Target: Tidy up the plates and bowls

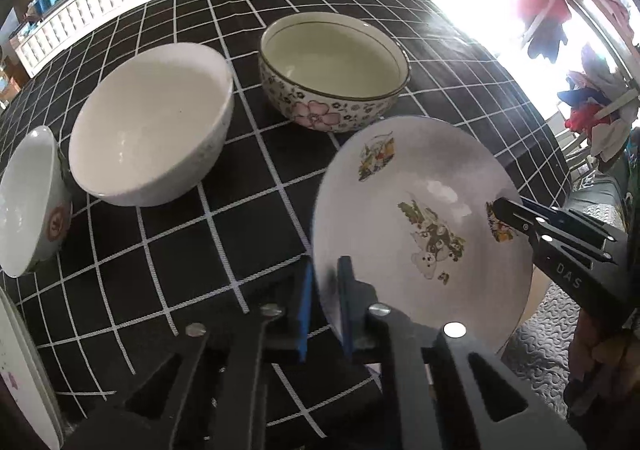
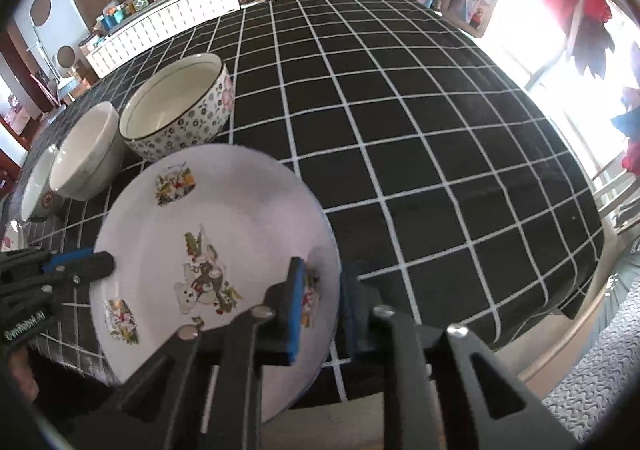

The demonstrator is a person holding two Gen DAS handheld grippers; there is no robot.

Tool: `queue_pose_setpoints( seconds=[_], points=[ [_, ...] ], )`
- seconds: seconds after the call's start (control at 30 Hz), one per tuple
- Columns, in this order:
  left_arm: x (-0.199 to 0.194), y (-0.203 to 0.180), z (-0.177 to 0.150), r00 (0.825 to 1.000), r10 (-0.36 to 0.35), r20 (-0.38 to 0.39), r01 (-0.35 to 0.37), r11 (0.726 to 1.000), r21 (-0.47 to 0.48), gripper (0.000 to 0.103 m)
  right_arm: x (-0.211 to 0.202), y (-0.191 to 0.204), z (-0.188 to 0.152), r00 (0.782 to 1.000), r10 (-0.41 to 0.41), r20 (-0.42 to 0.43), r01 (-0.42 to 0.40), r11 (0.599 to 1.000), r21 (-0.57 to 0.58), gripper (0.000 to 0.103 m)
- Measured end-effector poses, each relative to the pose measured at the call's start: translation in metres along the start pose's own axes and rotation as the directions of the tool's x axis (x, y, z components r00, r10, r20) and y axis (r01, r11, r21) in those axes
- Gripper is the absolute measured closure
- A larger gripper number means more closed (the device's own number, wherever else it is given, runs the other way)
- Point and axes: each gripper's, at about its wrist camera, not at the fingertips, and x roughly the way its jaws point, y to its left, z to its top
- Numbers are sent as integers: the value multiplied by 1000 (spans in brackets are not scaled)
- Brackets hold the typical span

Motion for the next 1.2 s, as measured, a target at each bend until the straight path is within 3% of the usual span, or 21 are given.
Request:
queue_pose_setpoints(
  seconds=[0.1, 0.37, 0.77, 1.2],
  points=[
    [0, 5, 0, 1000, -19, -3, 19, 1000, -13, 94, -1, 1, 0, 1000, -3, -7, 3, 1000, 4, 83],
    [-9, 16, -13, 1000, 21, 10, -21, 1000, -11, 93, -2, 30, -6, 1000, 0, -18, -1, 999, -51, 83],
    [-34, 81, -51, 997, 74, 11, -73, 991, -108, 93, 3, 94, -12, 994, 96, -60, -103, 987, -123, 83],
    [-56, 135, -94, 998, 61, 19, -57, 982, -183, 93, 9, 153, -14, 993, 91, -78, -106, 971, -216, 83]
  ],
)
